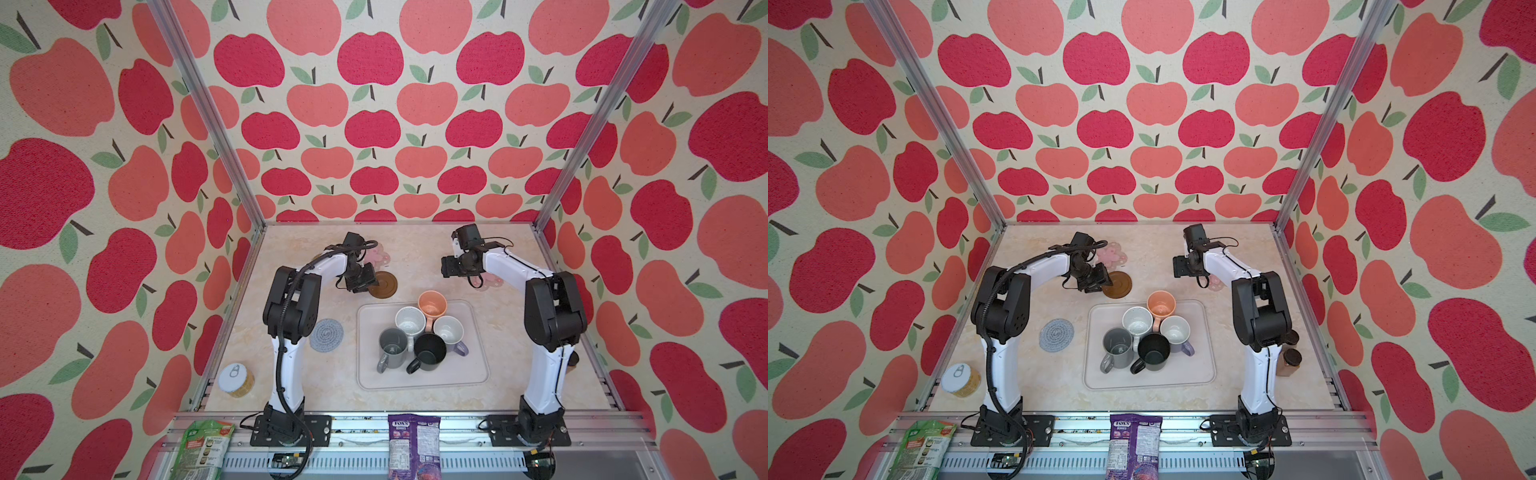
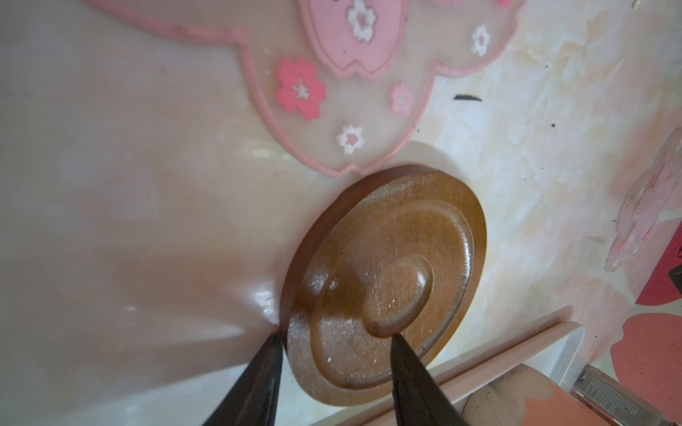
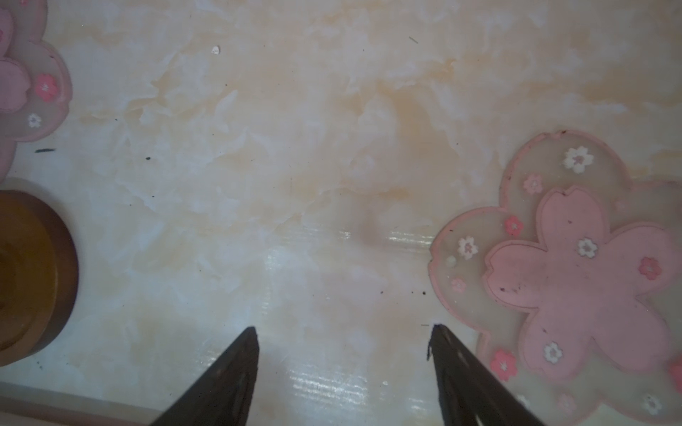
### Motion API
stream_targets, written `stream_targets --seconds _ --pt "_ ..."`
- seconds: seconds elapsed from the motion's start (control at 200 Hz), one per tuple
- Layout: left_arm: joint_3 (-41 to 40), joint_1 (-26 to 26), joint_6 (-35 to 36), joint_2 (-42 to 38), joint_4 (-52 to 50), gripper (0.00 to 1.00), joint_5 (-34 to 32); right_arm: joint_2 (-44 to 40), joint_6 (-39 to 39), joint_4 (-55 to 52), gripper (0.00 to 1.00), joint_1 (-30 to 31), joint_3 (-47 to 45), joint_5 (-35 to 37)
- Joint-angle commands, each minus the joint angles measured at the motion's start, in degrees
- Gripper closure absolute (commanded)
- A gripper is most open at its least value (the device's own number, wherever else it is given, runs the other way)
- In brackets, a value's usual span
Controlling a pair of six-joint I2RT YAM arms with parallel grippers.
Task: Place cups on coasters
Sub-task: Move the coaster to the top-center of the table.
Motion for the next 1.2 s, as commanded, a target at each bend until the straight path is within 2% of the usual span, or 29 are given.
stream_targets --seconds 0.0,0.165,0.365,0.46,0.55,0.775,1.041,1.196 --pt "2.18 -1.69 -0.62 3.24 0.59 0.5 1.66 -2.07 0.52 0.44 0.24 0.55 -0.07 -1.91" --pt "5.06 -3.19 -0.9 5.69 1.99 0.5 2.36 -2.24 0.67 0.25 0.24 0.54 -0.06 -3.12" --pt "8.65 -4.41 -0.16 7.54 3.88 0.5 5.17 -0.96 2.65 2.14 0.24 0.97 0.86 -7.86" --pt "8.42 -4.48 -0.02 7.0 6.16 0.5 7.84 0.79 3.42 2.61 0.25 2.39 2.45 -8.32" --pt "8.76 -4.44 1.17 6.1 5.19 0.5 6.72 3.09 3.58 2.31 0.25 4.19 5.0 -8.0" --pt "4.13 -2.26 3.13 -0.54 4.33 0.5 3.1 9.67 2.31 -1.39 0.26 8.66 13.47 -4.15" --pt "-3.66 4.86 3.74 -11.95 4.72 0.5 1.21 14.45 -0.98 -5.71 0.27 12.07 20.58 1.53" --pt "-6.03 7.57 4.62 -15.96 4.0 0.5 -0.21 17.19 -2.54 -9.11 0.27 13.52 23.69 4.94"
